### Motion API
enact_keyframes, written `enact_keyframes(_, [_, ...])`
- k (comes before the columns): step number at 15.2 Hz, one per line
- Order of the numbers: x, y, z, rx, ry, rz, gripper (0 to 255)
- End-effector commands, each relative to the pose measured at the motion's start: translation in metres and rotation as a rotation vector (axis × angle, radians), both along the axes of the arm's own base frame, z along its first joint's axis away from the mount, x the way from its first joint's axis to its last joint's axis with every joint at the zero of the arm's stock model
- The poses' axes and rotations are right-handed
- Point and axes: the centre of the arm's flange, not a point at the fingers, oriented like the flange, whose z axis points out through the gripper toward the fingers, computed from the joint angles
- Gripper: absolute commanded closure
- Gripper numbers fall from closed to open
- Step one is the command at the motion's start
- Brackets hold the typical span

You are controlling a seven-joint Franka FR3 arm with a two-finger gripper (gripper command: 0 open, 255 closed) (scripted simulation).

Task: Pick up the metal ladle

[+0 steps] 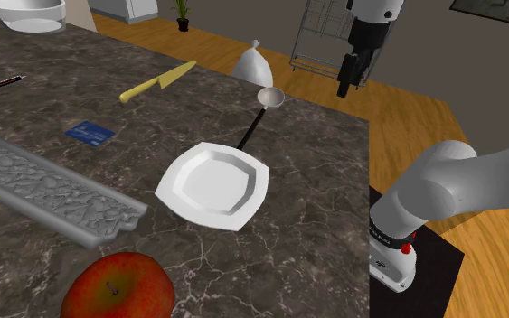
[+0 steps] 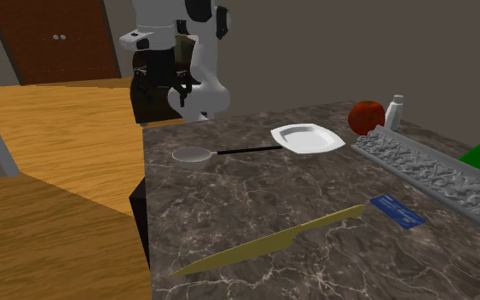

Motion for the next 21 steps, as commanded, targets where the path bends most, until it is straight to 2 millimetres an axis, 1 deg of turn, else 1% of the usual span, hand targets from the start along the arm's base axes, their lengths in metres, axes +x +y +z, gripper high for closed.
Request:
enact_keyframes(1, [0.000,0.000,0.000,0.000,0.000,0.000,0])
enact_keyframes(5, [0.001,0.049,-0.009,-0.009,0.007,-0.258,0])
enact_keyframes(7, [0.007,0.073,-0.014,-0.013,0.011,-0.387,0])
enact_keyframes(10, [0.020,0.107,-0.021,-0.020,0.017,-0.581,0])
enact_keyframes(13, [0.040,0.138,-0.029,-0.027,0.022,-0.775,0])
enact_keyframes(16, [0.065,0.165,-0.036,-0.033,0.028,-0.968,0])
enact_keyframes(19, [0.095,0.186,-0.045,-0.040,0.033,-1.162,0])
enact_keyframes(21, [0.114,0.195,-0.049,-0.044,0.036,-1.270,0])
